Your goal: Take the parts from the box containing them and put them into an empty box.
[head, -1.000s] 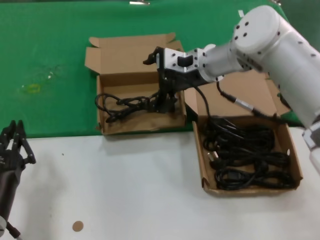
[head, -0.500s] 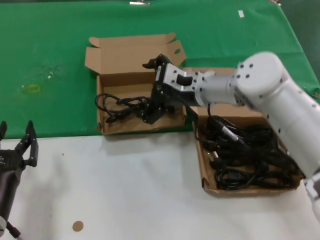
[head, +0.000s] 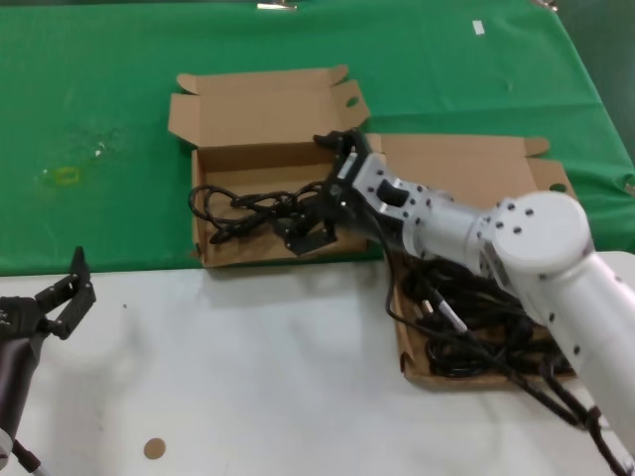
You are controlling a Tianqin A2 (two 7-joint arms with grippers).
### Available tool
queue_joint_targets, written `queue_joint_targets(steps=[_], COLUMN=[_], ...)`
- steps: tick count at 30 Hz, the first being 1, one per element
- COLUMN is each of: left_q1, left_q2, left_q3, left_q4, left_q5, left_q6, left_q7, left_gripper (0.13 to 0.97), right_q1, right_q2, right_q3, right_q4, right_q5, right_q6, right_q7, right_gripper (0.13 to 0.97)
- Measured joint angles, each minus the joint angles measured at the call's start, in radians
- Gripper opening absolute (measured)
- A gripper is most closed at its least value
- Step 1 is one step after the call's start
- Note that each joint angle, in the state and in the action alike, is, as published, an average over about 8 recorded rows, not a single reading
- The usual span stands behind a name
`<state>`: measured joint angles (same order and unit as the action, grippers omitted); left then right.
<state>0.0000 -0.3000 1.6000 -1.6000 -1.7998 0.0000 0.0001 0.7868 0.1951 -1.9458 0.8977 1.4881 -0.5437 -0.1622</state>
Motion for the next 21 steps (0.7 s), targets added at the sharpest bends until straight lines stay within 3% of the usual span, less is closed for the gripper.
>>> queue_joint_targets(steps=[7, 16, 21], left_q1=[0.0, 0.0, 0.0], left_q2=[0.0, 0.0, 0.0], left_q3=[0.0, 0.0, 0.0], left_q4=[0.0, 0.0, 0.0], left_q5=[0.0, 0.0, 0.0], left_q6=[0.0, 0.0, 0.0], left_q7=[0.0, 0.0, 0.0], left_gripper=[0.743, 0.886, 0.895], right_q1=[-0.122, -0.283, -0.37], right_q2=[0.016, 0.038, 0.049], right_q3=[0.054, 0.124, 0.163], right_q4=[0.109, 0.252, 0.331], right_q5=[0.049, 0.112, 0.147], right_q6=[0.085, 0.195, 0.256], right_q7=[0.025, 0.058, 0.076], right_gripper=[0.966, 0.966, 0.966])
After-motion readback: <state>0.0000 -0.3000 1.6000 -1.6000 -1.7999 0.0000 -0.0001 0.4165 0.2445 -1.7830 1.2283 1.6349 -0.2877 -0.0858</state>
